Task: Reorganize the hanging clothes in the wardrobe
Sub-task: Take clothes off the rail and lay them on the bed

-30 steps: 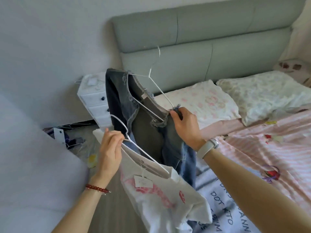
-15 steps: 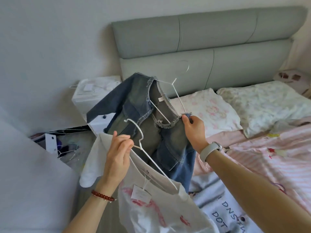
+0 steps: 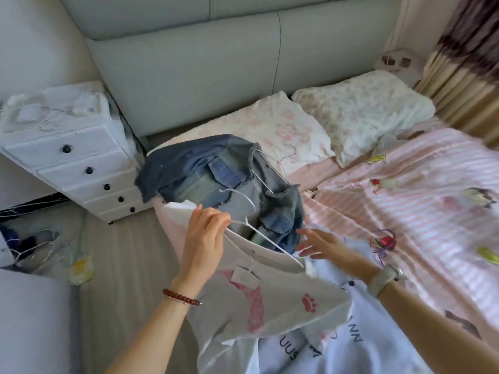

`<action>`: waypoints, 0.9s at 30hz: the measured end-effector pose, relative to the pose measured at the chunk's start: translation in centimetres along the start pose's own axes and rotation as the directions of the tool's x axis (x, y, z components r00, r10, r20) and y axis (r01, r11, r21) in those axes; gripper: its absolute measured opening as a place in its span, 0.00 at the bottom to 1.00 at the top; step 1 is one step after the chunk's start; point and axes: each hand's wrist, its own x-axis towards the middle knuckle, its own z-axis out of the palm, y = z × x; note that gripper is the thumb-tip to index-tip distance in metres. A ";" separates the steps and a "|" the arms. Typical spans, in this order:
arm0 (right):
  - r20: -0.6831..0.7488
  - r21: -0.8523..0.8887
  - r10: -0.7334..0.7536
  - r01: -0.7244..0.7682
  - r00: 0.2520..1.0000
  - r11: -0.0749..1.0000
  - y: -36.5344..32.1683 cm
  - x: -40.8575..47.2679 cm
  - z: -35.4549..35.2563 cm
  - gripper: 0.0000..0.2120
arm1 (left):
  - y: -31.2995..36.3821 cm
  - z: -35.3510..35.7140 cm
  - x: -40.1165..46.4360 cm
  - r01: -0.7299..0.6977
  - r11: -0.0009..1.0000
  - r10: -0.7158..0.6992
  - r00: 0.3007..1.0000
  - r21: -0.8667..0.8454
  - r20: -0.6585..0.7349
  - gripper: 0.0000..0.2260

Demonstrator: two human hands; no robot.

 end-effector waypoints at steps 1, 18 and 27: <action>-0.013 -0.001 -0.053 0.053 0.999 0.999 1.0 -2.3 0.8 0.17 | 0.3 0.3 0.1 -0.007 1.000 0.007 1.000 0.025 0.000 0.05; 0.038 -0.491 -0.304 0.283 0.952 0.824 3.6 -12.6 14.3 0.13 | 4.0 -8.2 -9.2 0.255 0.840 -0.303 0.953 0.479 0.024 0.05; 0.179 -0.320 -0.535 0.563 0.826 0.762 -6.2 -19.1 16.8 0.18 | 7.7 -20.0 -9.5 0.326 0.854 -0.180 0.917 0.407 -0.357 0.07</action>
